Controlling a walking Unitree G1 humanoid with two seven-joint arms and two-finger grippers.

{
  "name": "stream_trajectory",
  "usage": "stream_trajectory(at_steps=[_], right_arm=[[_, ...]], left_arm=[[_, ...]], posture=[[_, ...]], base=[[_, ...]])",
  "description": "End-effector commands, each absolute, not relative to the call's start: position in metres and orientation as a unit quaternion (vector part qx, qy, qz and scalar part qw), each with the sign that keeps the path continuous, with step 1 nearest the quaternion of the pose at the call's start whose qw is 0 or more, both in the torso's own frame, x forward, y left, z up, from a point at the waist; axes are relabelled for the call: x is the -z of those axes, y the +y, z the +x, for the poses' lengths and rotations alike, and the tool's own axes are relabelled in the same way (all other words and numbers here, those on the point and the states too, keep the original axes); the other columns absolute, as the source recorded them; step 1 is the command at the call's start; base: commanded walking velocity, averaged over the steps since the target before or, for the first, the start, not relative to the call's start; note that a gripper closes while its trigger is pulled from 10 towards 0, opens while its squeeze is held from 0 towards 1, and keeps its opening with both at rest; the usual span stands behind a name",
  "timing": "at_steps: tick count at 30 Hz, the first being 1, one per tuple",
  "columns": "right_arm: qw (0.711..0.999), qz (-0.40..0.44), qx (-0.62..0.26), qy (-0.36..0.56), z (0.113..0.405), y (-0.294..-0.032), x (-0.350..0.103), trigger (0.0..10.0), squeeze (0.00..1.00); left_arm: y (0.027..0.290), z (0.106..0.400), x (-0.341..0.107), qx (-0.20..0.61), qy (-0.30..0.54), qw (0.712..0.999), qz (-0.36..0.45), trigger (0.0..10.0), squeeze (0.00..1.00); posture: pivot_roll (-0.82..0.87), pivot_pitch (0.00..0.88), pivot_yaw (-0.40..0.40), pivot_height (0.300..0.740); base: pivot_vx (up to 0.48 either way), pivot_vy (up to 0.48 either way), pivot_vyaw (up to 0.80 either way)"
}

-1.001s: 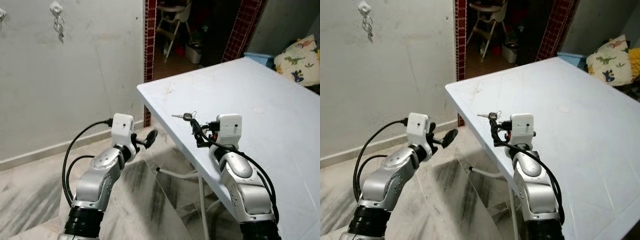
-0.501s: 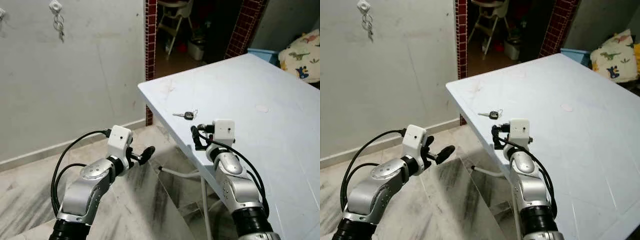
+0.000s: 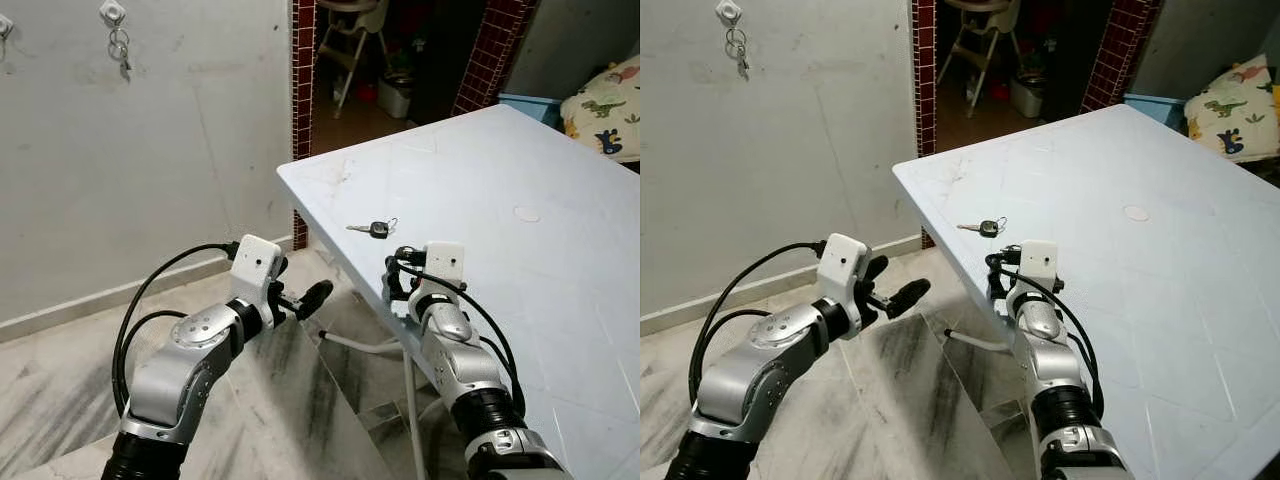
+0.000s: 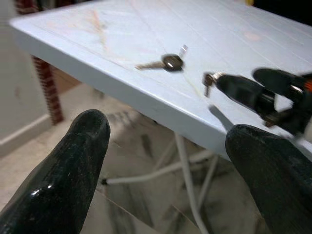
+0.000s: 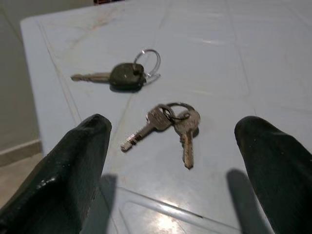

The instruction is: Hang keys on a hook

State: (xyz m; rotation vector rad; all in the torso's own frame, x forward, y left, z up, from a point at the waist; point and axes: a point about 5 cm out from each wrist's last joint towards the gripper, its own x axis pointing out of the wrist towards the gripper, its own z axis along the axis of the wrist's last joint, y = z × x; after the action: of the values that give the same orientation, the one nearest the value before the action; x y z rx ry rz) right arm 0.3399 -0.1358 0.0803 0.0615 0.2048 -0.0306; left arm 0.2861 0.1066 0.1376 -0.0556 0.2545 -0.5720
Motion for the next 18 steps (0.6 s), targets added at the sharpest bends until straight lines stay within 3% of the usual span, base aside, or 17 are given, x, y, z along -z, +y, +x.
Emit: stream_trajectory(at_steps=[1, 4, 10, 18], right_arm=[[0.996, 0.025, 0.013, 0.081, 0.34, -0.136, -0.086, 10.0, 0.0], [1.0, 0.009, 0.005, 0.018, 0.327, -0.142, -0.106, 10.0, 0.0], [1.0, 0.016, -0.003, -0.012, 0.3, -0.153, -0.121, 10.0, 0.0], [0.998, 0.013, -0.056, -0.019, 0.222, -0.171, -0.146, 10.0, 0.0]], left_arm=[[0.112, 0.29, -0.143, 0.26, 0.108, 0.959, -0.02, 10.0, 0.0], [0.125, 0.295, -0.154, 0.202, 0.058, 0.978, -0.017, 10.0, 0.0], [0.124, 0.286, -0.153, 0.207, 0.046, 0.977, -0.014, 10.0, 0.0], [0.124, 0.267, -0.146, 0.21, 0.03, 0.977, -0.005, 10.0, 0.0]], posture=[[0.21, 0.0, -0.018, 0.74], [0.2, 0.0, -0.02, 0.74], [0.15, 0.0, -0.019, 0.74], [0.08, 0.0, -0.024, 0.74]], base=[[0.0, 0.0, 0.0], [0.0, 0.0, 0.0], [0.0, 0.0, 0.0], [0.0, 0.0, 0.0]])
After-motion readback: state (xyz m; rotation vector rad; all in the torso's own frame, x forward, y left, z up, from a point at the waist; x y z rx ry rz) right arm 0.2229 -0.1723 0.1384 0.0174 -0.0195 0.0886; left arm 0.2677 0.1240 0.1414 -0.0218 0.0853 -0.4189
